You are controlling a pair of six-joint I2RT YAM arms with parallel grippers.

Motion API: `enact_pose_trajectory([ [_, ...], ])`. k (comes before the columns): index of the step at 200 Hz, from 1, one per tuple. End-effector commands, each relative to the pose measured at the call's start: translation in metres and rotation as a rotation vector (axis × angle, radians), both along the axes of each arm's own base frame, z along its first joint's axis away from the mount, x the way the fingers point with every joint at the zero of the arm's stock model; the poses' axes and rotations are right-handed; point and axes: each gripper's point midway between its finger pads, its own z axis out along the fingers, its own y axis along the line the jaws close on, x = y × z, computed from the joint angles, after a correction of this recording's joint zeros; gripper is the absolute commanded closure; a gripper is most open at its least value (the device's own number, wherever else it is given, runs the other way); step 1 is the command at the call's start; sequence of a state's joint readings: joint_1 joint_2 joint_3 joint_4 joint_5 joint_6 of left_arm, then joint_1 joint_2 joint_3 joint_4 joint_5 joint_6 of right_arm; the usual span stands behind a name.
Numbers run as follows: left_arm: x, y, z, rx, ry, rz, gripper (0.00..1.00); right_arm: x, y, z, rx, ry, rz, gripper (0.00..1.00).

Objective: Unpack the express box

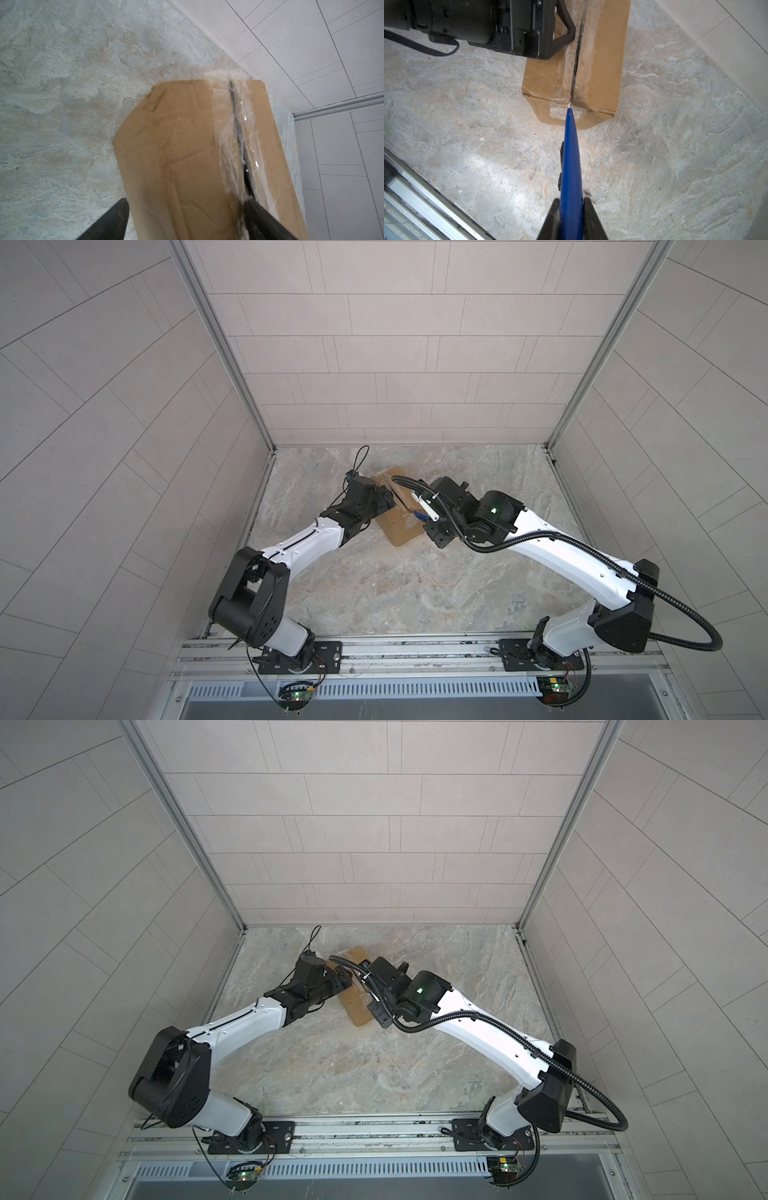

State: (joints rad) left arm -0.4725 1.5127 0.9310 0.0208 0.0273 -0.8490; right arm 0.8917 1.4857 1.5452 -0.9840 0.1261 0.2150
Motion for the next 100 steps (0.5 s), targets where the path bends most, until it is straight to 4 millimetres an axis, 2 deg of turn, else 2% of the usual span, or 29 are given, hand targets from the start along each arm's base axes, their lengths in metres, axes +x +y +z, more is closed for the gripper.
enact_pose_trajectory([
  [1,-0.007,0.007,-0.004,0.030,0.027,0.004,0.11,-0.004,-0.009,-0.017,-0.058,0.034,0.002,1.00],
  [42,-0.007,0.010,0.023,0.014,-0.031,-0.009,0.09,-0.001,-0.024,-0.018,-0.096,0.003,0.017,1.00],
  [70,-0.009,0.016,0.043,0.019,-0.076,-0.012,0.09,0.003,-0.028,-0.017,-0.108,-0.024,0.053,1.00],
  [100,-0.015,0.022,0.055,0.043,-0.103,-0.013,0.08,0.008,-0.029,-0.021,-0.103,-0.038,0.071,1.00],
])
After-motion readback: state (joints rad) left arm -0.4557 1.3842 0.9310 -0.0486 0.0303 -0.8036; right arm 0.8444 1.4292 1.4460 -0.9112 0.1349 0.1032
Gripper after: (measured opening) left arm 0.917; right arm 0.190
